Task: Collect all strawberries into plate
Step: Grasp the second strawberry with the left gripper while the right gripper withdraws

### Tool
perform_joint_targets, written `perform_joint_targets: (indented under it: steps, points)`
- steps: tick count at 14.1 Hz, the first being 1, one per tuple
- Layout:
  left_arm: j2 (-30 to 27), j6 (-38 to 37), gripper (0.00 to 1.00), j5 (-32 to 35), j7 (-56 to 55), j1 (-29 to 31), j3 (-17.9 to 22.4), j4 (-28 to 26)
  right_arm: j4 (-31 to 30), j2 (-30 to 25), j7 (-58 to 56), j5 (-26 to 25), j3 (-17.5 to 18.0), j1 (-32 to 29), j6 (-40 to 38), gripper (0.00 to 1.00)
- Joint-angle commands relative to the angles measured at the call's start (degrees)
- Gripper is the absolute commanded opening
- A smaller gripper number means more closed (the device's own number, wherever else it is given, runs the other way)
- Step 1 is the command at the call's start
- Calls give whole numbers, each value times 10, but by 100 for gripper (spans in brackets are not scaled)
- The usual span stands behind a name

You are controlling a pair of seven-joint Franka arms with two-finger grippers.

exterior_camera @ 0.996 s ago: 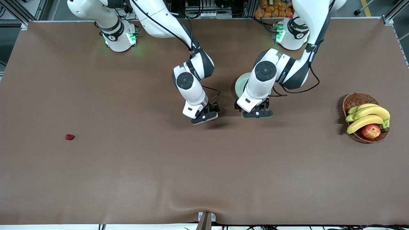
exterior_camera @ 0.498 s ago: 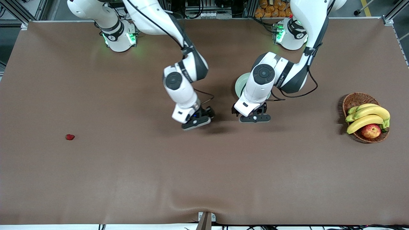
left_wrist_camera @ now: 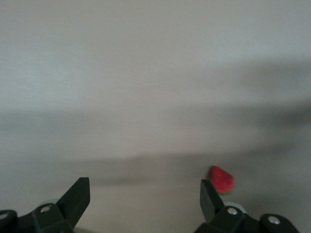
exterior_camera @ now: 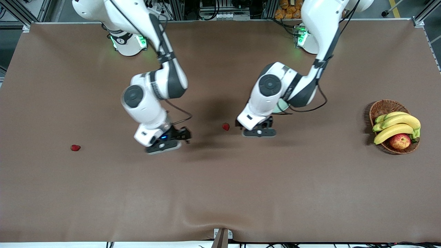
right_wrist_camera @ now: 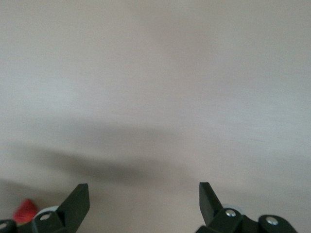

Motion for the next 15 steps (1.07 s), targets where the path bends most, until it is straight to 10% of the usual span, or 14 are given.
perform_joint_targets:
  steps: [1,8,15]
  points:
    - [59,-11,100,-13,-21,-26,0,68,-21,-13,-23,6,-71,2,-58,100]
    - [106,-4,100,-17,-25,-52,-1,95,-31,-17,-22,-53,-92,-150,-147,100]
    - [146,4,90,-22,-31,-80,-1,124,-45,-5,-182,-122,-9,-360,-126,100]
